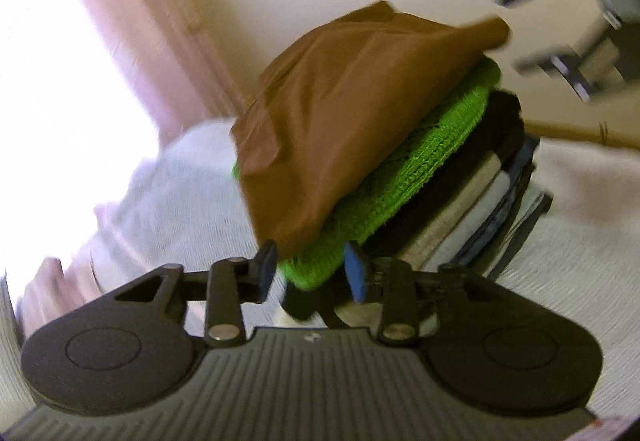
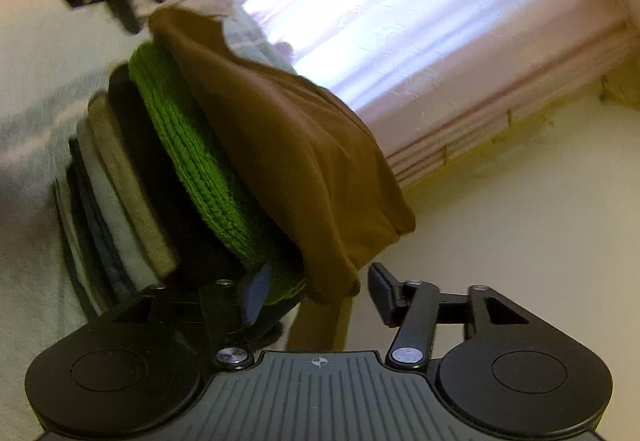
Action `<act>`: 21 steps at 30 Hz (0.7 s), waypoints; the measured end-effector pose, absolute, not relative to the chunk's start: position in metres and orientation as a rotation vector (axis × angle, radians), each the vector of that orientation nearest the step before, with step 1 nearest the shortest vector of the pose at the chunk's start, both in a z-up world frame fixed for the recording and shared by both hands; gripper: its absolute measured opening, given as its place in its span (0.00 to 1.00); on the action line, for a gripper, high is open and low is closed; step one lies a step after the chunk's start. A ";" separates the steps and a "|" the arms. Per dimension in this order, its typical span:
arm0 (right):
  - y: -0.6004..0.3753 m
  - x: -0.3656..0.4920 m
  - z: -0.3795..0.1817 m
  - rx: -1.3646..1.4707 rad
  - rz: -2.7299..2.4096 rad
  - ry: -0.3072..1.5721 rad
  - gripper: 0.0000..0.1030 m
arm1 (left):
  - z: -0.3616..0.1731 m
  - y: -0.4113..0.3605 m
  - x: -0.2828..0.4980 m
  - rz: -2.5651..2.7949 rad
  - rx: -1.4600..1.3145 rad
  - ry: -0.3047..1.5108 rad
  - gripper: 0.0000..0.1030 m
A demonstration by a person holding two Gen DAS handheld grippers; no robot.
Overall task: Fold large clothes
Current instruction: 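Open both grippers and withdraw them from the stack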
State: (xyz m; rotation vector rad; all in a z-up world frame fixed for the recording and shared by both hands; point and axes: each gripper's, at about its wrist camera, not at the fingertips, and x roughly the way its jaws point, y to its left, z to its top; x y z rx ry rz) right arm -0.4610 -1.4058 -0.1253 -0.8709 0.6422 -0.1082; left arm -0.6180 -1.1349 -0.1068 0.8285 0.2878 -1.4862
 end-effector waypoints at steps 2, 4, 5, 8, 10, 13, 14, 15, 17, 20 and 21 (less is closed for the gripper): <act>-1.399 -0.471 -0.118 -0.739 -0.134 0.650 0.71 | -0.102 -1.120 -0.615 -1.453 0.753 0.398 0.52; -1.397 -0.487 -0.105 -0.540 -0.155 0.654 0.84 | -0.099 -1.103 -0.616 -1.415 0.675 0.503 0.67; -1.396 -0.495 -0.101 -0.441 -0.162 0.664 0.85 | -0.098 -1.094 -0.616 -1.397 0.640 0.556 0.76; -1.393 -0.514 -0.093 -0.193 -0.205 0.719 0.86 | -0.096 -1.072 -0.626 -1.352 0.551 0.669 0.91; -1.394 -0.523 -0.089 -0.016 -0.227 0.747 0.86 | -0.092 -1.060 -0.631 -1.318 0.503 0.724 0.98; -1.394 -0.534 -0.080 0.191 -0.281 0.785 0.86 | -0.084 -1.045 -0.640 -1.276 0.474 0.757 0.99; -1.392 -0.539 -0.077 0.242 -0.295 0.789 0.86 | -0.081 -1.040 -0.643 -1.262 0.470 0.758 0.99; -1.390 -0.540 -0.072 0.272 -0.298 0.789 0.86 | -0.077 -1.035 -0.645 -1.257 0.458 0.760 0.99; -1.384 -0.542 -0.063 0.296 -0.306 0.786 0.86 | -0.071 -1.025 -0.647 -1.259 0.436 0.788 0.99; -1.370 -0.554 -0.047 0.284 -0.343 0.774 0.86 | -0.062 -1.011 -0.651 -1.260 0.430 0.805 0.99; -1.365 -0.558 -0.043 0.284 -0.356 0.772 0.86 | -0.059 -1.006 -0.652 -1.262 0.424 0.811 0.99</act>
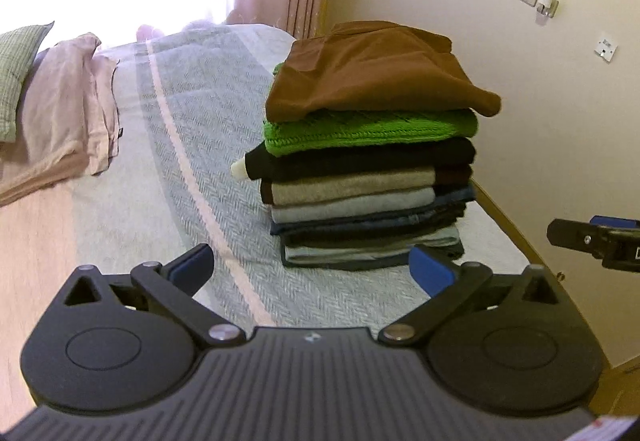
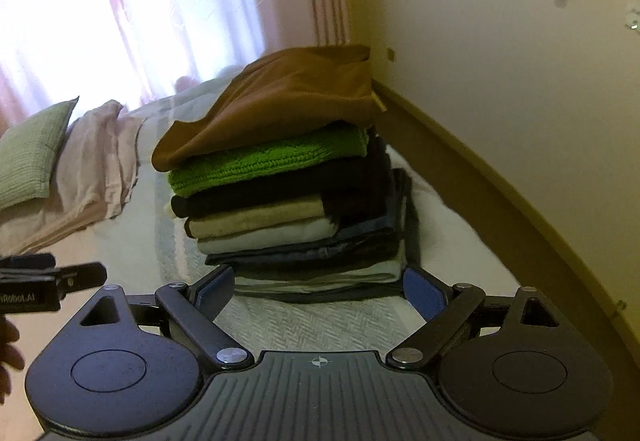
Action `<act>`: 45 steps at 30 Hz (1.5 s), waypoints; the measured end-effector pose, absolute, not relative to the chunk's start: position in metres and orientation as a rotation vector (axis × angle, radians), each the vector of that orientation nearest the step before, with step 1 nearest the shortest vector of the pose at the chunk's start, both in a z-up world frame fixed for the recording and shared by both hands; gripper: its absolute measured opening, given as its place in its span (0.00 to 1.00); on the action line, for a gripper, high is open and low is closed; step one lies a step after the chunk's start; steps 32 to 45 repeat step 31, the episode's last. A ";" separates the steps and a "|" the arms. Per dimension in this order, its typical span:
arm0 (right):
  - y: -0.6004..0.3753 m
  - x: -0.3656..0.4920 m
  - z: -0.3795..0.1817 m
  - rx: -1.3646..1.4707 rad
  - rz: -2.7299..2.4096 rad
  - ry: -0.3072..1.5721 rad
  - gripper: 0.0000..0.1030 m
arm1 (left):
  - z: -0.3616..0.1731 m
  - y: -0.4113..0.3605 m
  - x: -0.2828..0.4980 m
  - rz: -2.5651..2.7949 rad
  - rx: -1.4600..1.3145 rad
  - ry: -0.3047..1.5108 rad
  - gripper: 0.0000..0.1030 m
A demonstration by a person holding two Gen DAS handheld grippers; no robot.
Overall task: Fold large clothes
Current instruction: 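Open both grippers and withdraw them from the stack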
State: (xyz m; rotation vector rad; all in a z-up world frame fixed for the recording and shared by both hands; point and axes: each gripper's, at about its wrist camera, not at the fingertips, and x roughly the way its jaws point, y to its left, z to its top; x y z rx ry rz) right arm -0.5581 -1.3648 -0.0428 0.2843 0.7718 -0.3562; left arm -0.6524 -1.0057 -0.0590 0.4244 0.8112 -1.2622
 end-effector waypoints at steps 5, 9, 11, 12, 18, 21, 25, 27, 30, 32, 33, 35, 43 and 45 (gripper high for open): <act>-1.340 -0.577 -0.026 0.288 -0.414 0.749 0.86 | -0.046 -0.984 -0.659 -1.280 0.424 0.819 0.99; -1.320 -0.589 -0.020 0.283 -0.431 0.757 0.86 | -0.040 -0.971 -0.660 -1.295 0.415 0.817 0.99; -1.312 -0.594 -0.021 0.289 -0.438 0.765 0.86 | -0.038 -0.964 -0.661 -1.293 0.409 0.816 0.99; -1.308 -0.597 -0.021 0.294 -0.439 0.769 0.86 | -0.037 -0.961 -0.661 -1.290 0.406 0.817 0.99; -1.291 -0.601 -0.030 0.281 -0.401 0.813 0.86 | -0.039 -0.951 -0.670 -1.268 0.424 0.809 0.99; -1.288 -0.599 -0.033 0.263 -0.366 0.827 0.86 | -0.042 -0.951 -0.675 -1.247 0.424 0.820 0.99; -1.290 -0.600 -0.034 0.247 -0.344 0.831 0.86 | -0.046 -0.953 -0.682 -1.227 0.431 0.832 0.99; -1.294 -0.601 -0.035 0.242 -0.339 0.831 0.86 | -0.046 -0.953 -0.684 -1.219 0.425 0.839 0.99; -1.299 -0.602 -0.035 0.241 -0.335 0.829 0.86 | -0.045 -0.954 -0.686 -1.214 0.400 0.842 0.99; -1.301 -0.602 -0.036 0.241 -0.335 0.829 0.86 | -0.045 -0.954 -0.687 -1.216 0.391 0.845 0.99; -1.301 -0.602 -0.036 0.241 -0.335 0.829 0.86 | -0.045 -0.954 -0.687 -1.216 0.391 0.845 0.99; -1.301 -0.602 -0.036 0.241 -0.335 0.829 0.86 | -0.045 -0.954 -0.687 -1.216 0.391 0.845 0.99; -1.301 -0.602 -0.036 0.241 -0.335 0.829 0.86 | -0.045 -0.954 -0.687 -1.216 0.391 0.845 0.99; -1.301 -0.602 -0.036 0.241 -0.335 0.829 0.86 | -0.045 -0.954 -0.687 -1.216 0.391 0.845 0.99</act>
